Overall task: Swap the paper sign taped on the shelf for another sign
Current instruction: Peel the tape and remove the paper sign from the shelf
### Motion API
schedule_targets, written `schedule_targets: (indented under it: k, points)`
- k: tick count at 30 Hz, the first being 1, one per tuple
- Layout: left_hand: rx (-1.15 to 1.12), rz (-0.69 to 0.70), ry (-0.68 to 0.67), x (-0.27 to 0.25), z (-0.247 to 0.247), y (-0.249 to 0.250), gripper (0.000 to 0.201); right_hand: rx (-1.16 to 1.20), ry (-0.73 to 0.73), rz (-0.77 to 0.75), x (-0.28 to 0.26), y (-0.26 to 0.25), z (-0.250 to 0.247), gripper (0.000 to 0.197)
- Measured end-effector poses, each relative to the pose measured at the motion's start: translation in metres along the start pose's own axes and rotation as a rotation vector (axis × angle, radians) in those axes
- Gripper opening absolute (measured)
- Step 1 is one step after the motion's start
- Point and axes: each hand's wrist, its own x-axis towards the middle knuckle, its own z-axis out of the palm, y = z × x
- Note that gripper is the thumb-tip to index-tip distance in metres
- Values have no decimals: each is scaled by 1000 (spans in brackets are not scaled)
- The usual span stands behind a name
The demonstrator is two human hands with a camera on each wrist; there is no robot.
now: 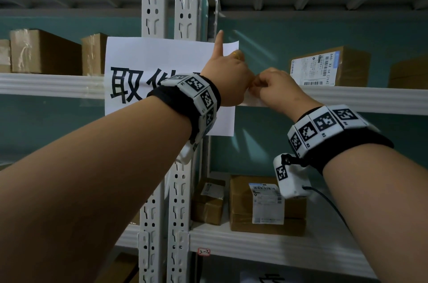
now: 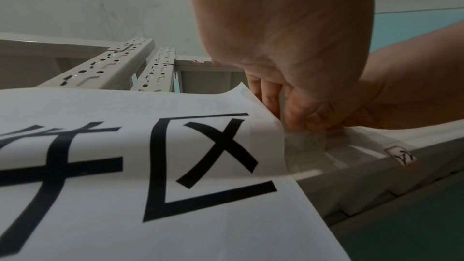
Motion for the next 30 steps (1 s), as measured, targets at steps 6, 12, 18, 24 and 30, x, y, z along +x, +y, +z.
schedule_targets:
  k: [6, 12, 18, 24, 30]
  points:
    - [-6, -6, -9, -1, -2, 0, 32, 22, -14, 9, 0, 0, -1, 20]
    - [-31, -18, -29, 0, -2, -1, 32, 25, -14, 15, -1, -1, -3, 22]
    - [-71, -20, -64, 1, -1, -4, 33, 34, -18, 9, -1, -2, -3, 22]
    - [-135, -35, -75, 3, -1, -7, 33, 37, -22, 5, -2, -2, -3, 21]
    - [-138, -34, -106, 5, -4, -9, 34, 60, -33, 13, -2, -3, -5, 20]
